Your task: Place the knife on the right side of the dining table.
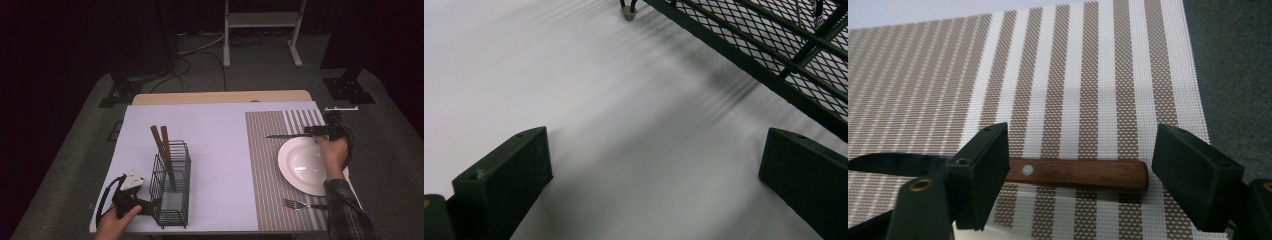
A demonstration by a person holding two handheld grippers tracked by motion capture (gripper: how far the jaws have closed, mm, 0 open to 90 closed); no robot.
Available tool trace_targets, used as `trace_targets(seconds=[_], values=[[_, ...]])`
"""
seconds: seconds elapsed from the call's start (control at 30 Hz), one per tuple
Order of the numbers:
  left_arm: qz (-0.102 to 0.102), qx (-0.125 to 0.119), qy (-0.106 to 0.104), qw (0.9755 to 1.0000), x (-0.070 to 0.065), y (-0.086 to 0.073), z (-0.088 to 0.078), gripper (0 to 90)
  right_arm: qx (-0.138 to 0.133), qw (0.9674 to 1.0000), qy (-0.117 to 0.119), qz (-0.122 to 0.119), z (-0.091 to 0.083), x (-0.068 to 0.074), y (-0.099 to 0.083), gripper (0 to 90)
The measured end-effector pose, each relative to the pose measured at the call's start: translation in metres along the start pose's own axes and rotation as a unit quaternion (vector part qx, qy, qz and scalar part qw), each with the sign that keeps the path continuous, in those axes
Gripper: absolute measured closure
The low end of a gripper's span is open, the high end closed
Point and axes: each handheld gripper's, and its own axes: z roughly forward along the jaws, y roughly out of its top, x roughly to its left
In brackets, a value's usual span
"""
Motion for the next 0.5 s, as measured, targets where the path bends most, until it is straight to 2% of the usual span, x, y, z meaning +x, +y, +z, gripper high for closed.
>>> trace_targets(seconds=[0.23,0.37,0.5], values=[[0.0,0.0,0.0,1.0,0.0,0.0,0.0,0.0,-0.029,0.9992,0.017,-0.02,-0.014,0.008,-0.005,18.0],[0.0,0.0,0.0,1.0,0.0,0.0,0.0,0.0,-0.041,0.9982,0.027,-0.036,-0.02,0.016,-0.007,11.7],[0.0,0.0,0.0,1.0,0.0,0.0,0.0,0.0,-0.055,0.9962,0.037,-0.057,-0.027,0.03,-0.011,0.3]])
